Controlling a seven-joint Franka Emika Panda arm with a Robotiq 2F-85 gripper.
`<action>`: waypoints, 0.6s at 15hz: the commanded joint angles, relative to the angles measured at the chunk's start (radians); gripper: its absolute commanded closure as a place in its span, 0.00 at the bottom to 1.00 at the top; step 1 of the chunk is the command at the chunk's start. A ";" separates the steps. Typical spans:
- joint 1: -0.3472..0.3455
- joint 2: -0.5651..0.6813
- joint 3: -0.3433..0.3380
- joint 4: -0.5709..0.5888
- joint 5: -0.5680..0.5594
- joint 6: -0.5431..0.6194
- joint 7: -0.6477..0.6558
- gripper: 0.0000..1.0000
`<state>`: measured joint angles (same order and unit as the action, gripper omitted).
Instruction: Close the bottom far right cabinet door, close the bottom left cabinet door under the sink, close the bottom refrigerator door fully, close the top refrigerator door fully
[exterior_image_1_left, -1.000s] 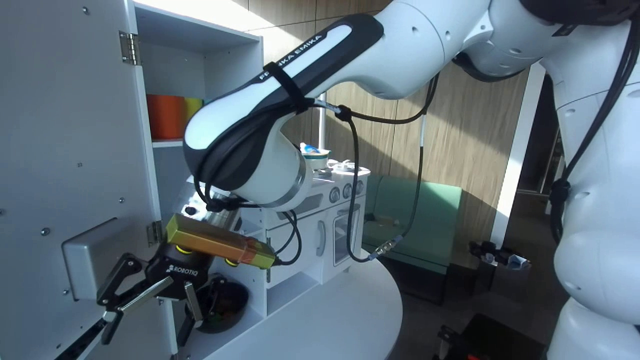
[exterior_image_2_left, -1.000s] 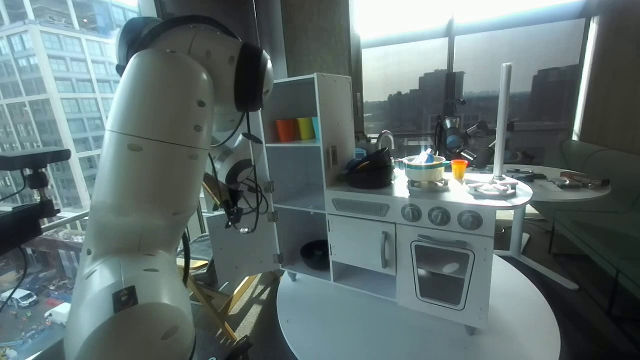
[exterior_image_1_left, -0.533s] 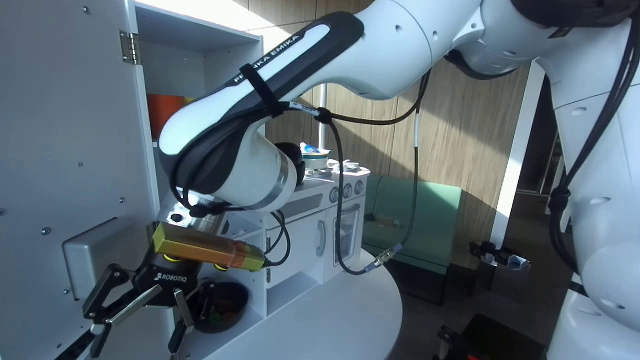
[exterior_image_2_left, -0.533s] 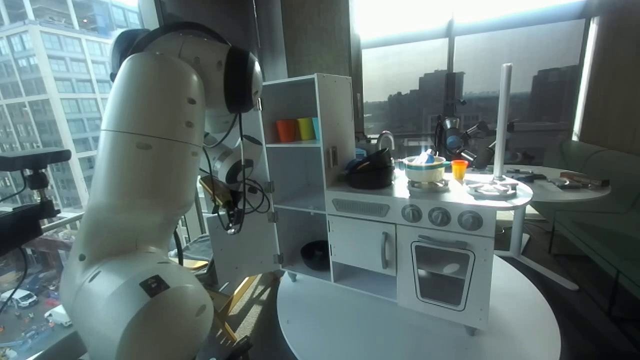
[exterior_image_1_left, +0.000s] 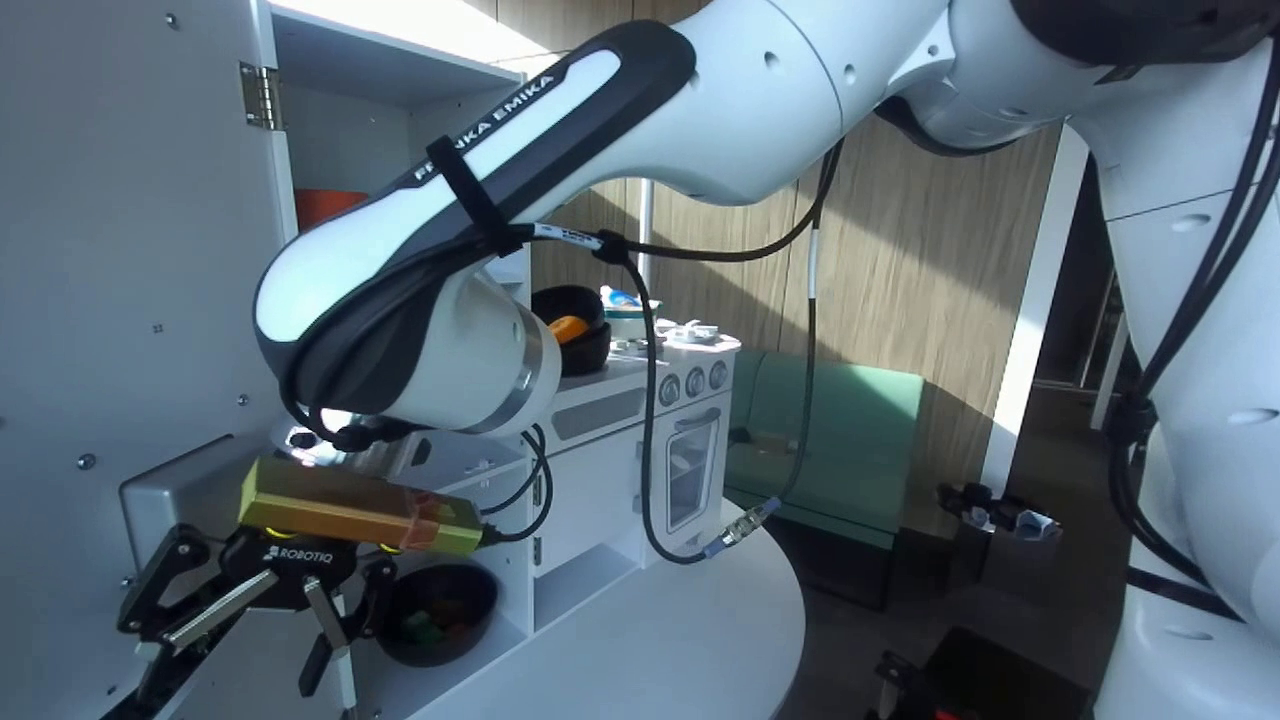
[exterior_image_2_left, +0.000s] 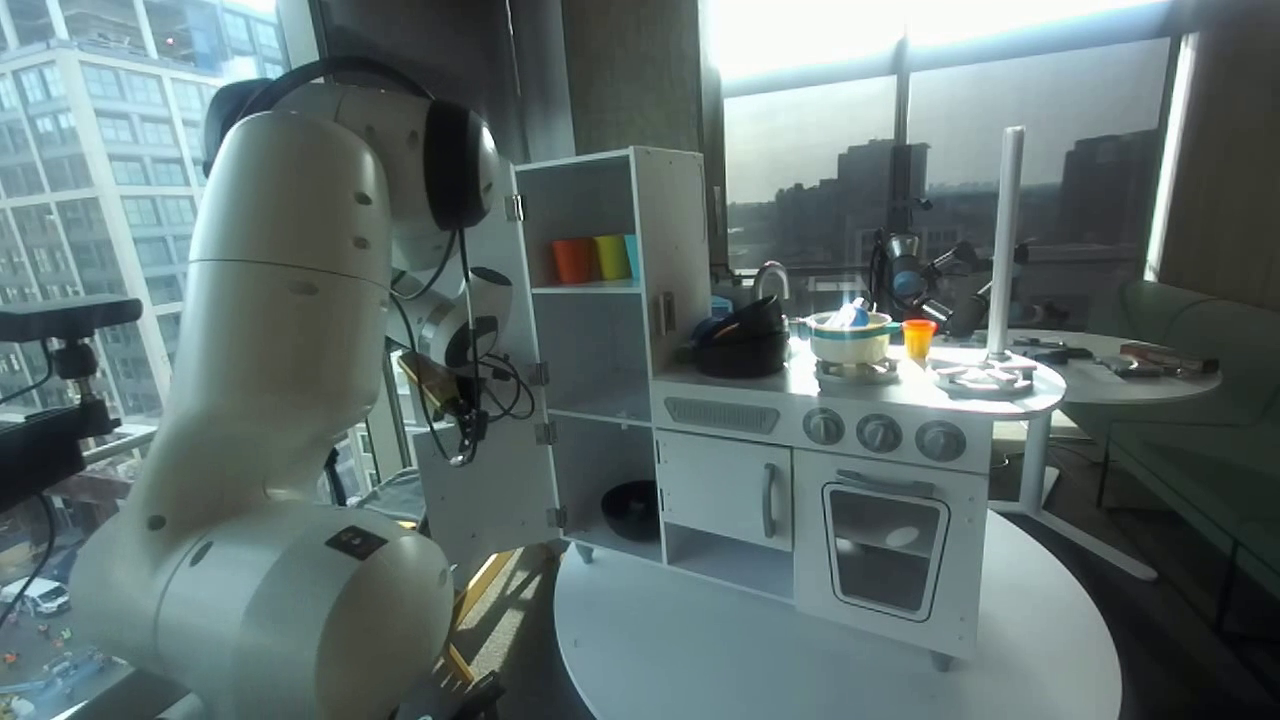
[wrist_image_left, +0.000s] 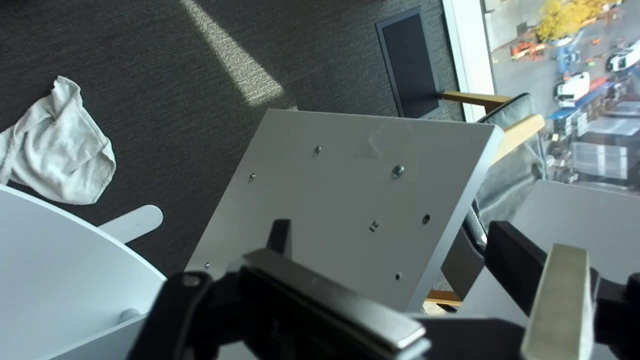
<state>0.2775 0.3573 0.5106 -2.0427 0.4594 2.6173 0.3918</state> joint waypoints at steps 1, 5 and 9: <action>0.099 0.015 -0.083 0.027 0.001 0.085 0.092 0.00; 0.170 0.023 -0.143 0.021 -0.032 0.095 0.192 0.00; 0.198 0.017 -0.186 0.006 -0.065 0.065 0.256 0.00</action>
<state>0.4483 0.3778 0.3645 -2.0390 0.4328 2.6944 0.5840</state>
